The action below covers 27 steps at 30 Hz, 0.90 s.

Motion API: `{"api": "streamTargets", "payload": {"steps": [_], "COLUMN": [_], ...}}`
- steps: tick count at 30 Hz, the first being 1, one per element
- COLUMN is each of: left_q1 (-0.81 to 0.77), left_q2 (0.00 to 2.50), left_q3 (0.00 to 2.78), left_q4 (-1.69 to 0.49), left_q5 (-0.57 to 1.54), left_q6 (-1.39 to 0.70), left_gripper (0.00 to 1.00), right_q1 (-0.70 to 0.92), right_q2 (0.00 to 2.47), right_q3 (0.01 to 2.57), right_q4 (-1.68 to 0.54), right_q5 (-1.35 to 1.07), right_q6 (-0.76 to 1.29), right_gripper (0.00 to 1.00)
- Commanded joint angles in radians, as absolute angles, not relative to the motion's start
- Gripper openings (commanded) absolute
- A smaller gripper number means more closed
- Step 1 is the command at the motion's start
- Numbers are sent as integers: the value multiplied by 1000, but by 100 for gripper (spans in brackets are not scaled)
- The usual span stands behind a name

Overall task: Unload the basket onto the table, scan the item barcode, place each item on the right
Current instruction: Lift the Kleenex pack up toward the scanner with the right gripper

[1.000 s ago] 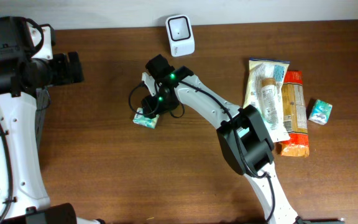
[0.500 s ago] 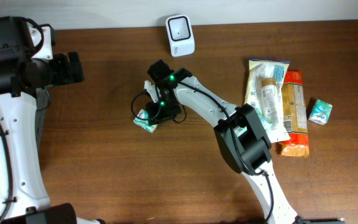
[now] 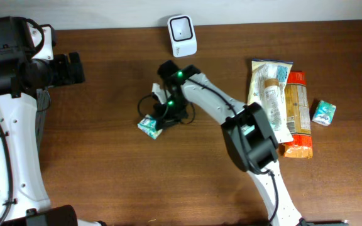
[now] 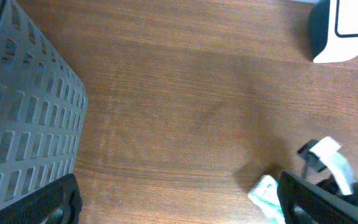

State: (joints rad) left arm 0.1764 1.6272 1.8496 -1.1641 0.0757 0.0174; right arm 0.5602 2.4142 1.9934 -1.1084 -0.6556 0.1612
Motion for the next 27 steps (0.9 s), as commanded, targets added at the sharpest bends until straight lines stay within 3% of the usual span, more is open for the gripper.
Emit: {"api": "streamTargets", "payload": {"steps": [1, 7, 10, 17, 27], "left_q1": [183, 183, 183, 183, 183], "left_q2": [1623, 1623, 1623, 1623, 1623], "left_q3": [1857, 1857, 1857, 1857, 1857], "left_q4": [-1165, -1165, -1165, -1165, -1165], "left_q5": [83, 83, 83, 83, 83], "left_q6": [15, 15, 15, 15, 15], "left_gripper": [99, 99, 99, 99, 99], "right_q1": [464, 315, 270, 175, 165], "right_q2": [2243, 2181, 2181, 2181, 2181], "right_q3": [2031, 2031, 2031, 2031, 2031], "right_q4": [-1145, -1191, -1191, -1322, -1324], "right_q5": [-897, -1422, -1537, -1552, -1552], "right_q6": [138, 108, 108, 112, 81], "right_gripper": [4, 4, 4, 4, 4]}}
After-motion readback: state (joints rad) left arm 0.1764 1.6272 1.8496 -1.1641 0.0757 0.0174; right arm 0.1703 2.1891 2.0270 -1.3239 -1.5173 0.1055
